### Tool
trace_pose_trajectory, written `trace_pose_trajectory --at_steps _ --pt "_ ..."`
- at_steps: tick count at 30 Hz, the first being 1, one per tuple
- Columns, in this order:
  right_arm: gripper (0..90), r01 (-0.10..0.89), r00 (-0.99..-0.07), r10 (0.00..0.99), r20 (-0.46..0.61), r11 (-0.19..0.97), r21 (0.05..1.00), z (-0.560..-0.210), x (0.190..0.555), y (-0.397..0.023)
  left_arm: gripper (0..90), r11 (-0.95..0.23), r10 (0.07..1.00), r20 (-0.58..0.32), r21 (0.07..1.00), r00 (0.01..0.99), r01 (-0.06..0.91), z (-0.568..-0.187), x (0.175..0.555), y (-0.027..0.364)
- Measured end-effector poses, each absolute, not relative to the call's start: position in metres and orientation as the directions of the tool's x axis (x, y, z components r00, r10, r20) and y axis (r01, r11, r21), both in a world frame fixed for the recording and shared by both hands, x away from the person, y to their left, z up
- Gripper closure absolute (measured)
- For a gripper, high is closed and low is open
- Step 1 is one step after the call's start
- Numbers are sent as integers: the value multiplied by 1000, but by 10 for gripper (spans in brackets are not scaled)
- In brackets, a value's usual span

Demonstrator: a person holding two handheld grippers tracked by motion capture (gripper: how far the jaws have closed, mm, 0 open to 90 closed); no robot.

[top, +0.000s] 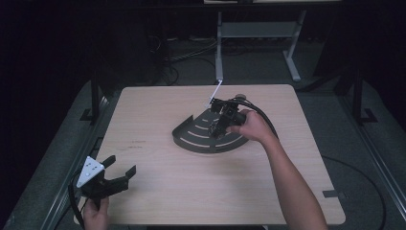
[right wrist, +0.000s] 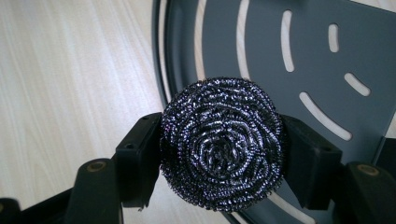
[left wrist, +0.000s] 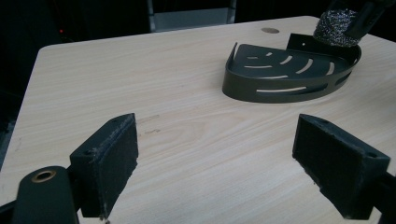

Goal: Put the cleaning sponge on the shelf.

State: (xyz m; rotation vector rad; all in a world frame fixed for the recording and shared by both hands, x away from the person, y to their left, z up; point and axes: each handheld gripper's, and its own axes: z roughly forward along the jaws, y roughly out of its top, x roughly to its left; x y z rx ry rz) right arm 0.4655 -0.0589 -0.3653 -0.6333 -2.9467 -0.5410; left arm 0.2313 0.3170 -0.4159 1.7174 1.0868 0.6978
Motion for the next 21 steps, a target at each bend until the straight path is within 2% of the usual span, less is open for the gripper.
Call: trace_pose_trajectory --at_steps 21 --pt "341 462 -887 433 160 834 301 -388 482 -53 137 -148 896 -26 923 444 354 -416 231 317"
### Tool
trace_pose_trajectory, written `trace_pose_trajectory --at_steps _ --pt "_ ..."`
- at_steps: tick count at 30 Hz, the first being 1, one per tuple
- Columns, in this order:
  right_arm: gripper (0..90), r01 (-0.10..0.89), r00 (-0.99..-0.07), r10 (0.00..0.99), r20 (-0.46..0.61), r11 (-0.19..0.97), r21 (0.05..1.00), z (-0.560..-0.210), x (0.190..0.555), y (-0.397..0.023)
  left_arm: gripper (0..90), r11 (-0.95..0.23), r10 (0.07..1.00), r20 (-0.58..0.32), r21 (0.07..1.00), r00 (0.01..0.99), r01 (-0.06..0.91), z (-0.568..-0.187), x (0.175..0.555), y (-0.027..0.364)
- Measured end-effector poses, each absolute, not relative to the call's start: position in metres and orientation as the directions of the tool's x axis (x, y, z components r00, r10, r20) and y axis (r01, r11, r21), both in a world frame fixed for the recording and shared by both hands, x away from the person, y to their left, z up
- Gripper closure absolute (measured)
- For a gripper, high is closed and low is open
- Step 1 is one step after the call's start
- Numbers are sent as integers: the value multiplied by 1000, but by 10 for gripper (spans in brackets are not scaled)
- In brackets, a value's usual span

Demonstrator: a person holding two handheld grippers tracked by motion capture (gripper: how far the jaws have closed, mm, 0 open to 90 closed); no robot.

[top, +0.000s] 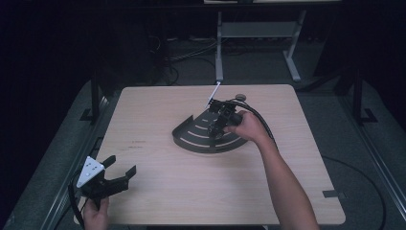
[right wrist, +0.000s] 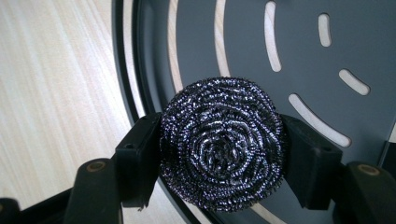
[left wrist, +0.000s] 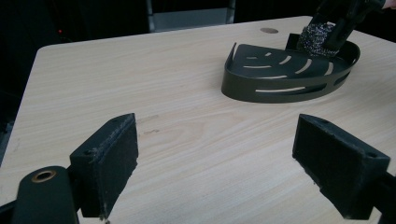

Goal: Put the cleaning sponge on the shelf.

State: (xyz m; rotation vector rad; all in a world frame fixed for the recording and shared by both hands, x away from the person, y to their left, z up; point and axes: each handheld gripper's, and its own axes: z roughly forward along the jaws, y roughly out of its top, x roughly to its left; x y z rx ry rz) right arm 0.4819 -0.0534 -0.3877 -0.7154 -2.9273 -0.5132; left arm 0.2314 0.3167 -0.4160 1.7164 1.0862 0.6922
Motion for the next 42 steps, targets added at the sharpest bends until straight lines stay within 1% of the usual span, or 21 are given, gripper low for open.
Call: trace_pose_trajectory --at_steps 11,42 --pt "341 467 -884 437 163 833 298 -393 486 -50 137 -148 895 -28 923 445 355 -416 232 317" --pt "341 539 -842 510 176 792 286 -420 501 -43 137 -140 897 -32 925 441 353 -416 231 319"
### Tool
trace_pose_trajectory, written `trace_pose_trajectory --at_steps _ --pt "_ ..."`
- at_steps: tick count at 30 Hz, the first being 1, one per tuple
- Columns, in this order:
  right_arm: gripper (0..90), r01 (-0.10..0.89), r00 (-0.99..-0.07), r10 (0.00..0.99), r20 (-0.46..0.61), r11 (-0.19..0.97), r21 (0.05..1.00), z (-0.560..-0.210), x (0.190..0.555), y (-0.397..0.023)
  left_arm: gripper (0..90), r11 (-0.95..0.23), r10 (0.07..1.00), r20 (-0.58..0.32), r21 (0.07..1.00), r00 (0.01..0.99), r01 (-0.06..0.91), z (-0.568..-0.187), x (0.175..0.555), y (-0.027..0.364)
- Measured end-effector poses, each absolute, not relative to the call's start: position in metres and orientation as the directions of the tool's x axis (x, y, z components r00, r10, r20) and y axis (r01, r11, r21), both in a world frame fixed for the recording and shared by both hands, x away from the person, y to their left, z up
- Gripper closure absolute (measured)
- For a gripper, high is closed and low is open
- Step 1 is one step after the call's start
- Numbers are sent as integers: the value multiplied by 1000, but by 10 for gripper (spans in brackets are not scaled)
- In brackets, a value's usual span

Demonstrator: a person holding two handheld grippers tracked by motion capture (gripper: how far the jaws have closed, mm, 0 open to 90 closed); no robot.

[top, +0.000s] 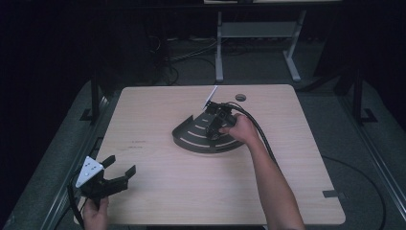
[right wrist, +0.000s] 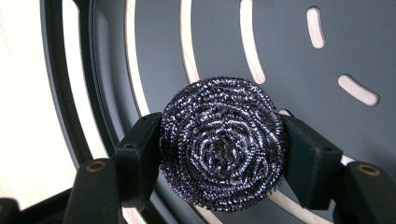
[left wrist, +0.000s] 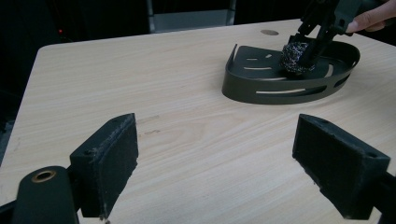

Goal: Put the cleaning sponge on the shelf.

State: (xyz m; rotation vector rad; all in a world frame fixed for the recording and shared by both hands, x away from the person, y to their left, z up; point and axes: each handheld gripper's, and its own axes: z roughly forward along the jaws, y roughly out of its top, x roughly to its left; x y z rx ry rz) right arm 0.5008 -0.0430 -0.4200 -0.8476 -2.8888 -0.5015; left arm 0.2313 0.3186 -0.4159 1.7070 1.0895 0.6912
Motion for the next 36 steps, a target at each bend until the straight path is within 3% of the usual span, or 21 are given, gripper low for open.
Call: trace_pose_trajectory --at_steps 10,36 --pt "339 583 -812 550 195 760 288 -426 504 -52 137 -143 896 -30 925 442 352 -416 232 318" --pt "330 583 -813 555 179 765 274 -433 505 -49 137 -139 900 -35 923 436 360 -417 232 319"
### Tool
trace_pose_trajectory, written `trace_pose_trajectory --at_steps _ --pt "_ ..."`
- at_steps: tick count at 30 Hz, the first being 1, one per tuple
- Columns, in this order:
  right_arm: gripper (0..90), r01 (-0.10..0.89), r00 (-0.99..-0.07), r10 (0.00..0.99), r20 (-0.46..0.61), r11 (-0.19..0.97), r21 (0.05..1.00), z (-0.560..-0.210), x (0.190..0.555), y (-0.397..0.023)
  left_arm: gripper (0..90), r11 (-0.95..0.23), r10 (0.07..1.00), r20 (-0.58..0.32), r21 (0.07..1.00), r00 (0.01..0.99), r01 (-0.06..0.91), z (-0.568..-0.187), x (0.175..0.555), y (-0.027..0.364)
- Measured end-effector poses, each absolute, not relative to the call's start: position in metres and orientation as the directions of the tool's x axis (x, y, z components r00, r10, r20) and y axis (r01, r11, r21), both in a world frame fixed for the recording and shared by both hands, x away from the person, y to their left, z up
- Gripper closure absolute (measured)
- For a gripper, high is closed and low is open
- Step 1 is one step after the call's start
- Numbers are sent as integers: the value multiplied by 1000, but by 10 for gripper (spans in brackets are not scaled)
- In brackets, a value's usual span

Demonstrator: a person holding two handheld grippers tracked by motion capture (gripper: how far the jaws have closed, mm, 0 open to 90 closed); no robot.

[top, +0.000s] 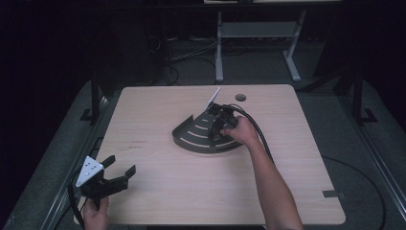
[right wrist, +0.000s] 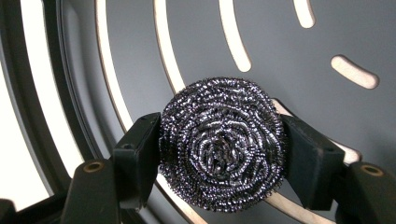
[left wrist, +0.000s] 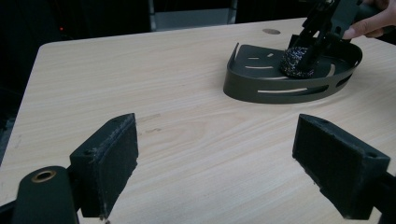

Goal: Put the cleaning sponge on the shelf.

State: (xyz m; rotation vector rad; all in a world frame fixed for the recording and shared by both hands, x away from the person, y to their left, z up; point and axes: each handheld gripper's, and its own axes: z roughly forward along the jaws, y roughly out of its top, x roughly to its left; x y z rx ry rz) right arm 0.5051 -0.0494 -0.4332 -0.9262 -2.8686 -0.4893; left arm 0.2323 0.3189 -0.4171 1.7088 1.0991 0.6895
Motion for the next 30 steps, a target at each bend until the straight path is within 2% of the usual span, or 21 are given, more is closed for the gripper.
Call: trace_pose_trajectory --at_steps 7,14,21,30 --pt "321 585 -811 555 185 762 278 -433 506 -50 137 -136 900 -38 922 434 363 -418 233 318" --pt "271 590 -808 560 185 759 276 -431 505 -52 137 -136 901 -37 923 433 361 -417 233 319" --pt "194 584 -811 556 180 755 299 -421 502 -54 137 -143 900 -30 922 435 360 -417 233 318" --pt "180 562 -825 535 179 749 351 -400 492 -59 137 -138 899 -36 923 437 359 -417 232 318"
